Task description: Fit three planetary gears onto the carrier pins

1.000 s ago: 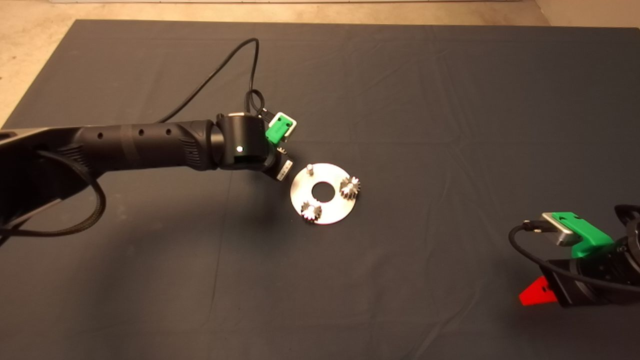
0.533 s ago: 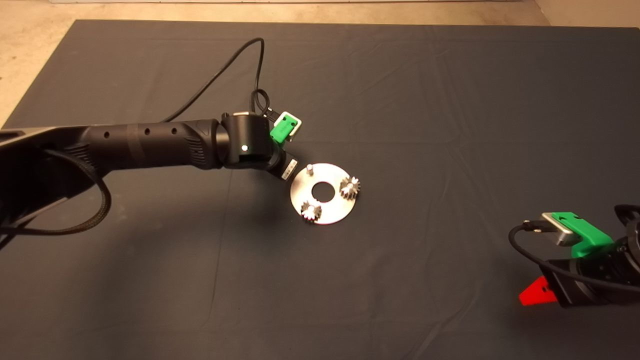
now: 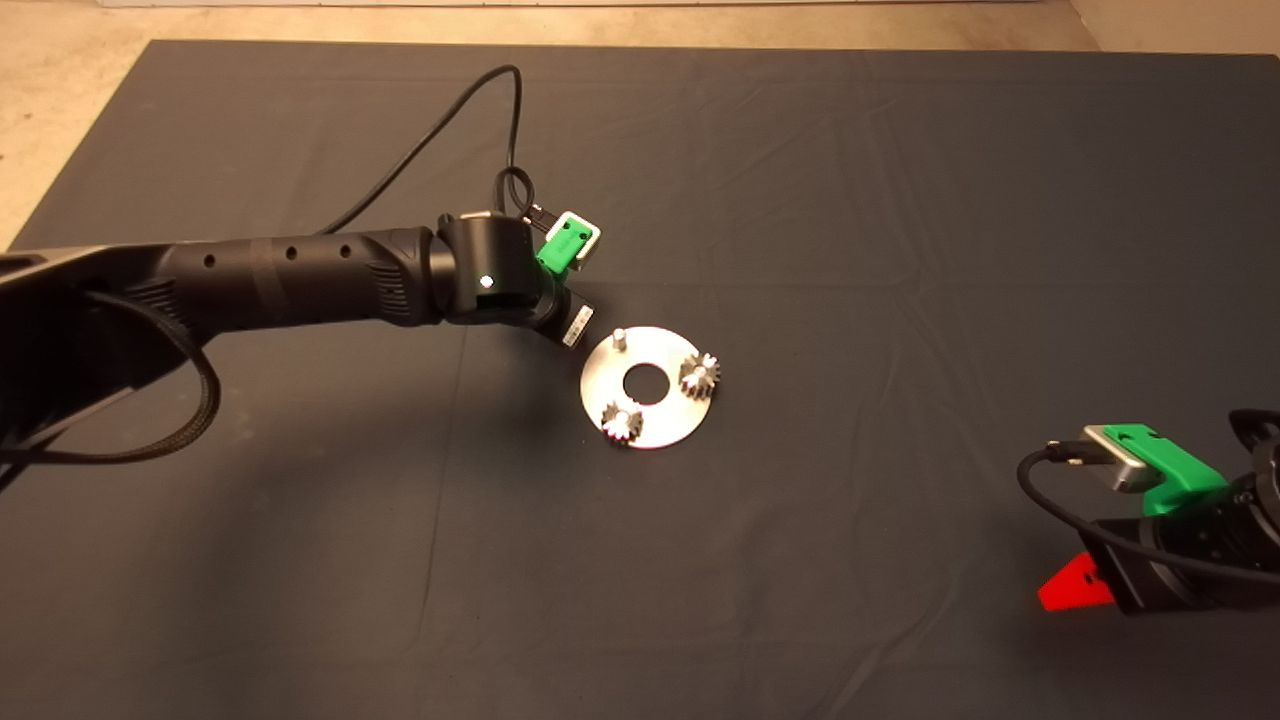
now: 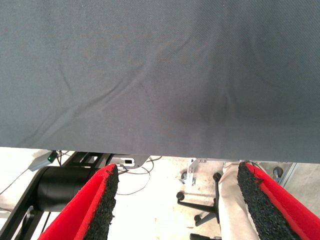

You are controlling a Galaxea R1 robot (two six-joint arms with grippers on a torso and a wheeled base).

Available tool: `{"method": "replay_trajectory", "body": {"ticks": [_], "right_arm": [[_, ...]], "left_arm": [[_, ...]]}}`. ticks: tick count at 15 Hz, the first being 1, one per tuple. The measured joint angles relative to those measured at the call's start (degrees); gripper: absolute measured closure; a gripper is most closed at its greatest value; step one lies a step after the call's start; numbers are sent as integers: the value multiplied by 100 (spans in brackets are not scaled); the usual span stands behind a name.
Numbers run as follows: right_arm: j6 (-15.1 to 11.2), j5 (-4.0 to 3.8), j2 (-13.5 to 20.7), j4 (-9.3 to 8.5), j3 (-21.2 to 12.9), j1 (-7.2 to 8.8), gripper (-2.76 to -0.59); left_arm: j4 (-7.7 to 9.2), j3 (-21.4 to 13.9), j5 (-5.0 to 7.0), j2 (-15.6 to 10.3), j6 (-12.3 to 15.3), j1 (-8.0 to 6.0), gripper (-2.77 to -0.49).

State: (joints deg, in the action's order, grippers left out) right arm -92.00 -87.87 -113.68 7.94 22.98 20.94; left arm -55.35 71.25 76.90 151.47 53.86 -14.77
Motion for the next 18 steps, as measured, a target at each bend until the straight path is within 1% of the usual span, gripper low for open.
{"method": "replay_trajectory", "body": {"ticks": [1,3,4,8,12,13,14,15,17,18], "right_arm": [[0,2,0,0,0,0,-176],[0,0,0,0,0,0,-176],[0,0,0,0,0,0,-176],[0,0,0,0,0,0,-176],[0,0,0,0,0,0,-176],[0,0,0,0,0,0,-176],[0,0,0,0,0,0,-176],[0,0,0,0,0,0,-176],[0,0,0,0,0,0,-176],[0,5,0,0,0,0,-176]], "left_arm": [[-2,2,0,-1,0,0,-156],[-1,16,0,-1,0,0,-139],[-2,27,0,-1,0,0,-138],[-2,29,2,-4,0,0,-113],[-2,27,11,-6,0,-2,-109],[0,15,42,-9,0,-10,-108],[14,-55,96,-37,0,-65,-104],[17,-208,215,-74,0,-152,-101],[22,-504,409,-119,5,-340,-100],[20,-632,461,-117,11,-399,-96]]}}
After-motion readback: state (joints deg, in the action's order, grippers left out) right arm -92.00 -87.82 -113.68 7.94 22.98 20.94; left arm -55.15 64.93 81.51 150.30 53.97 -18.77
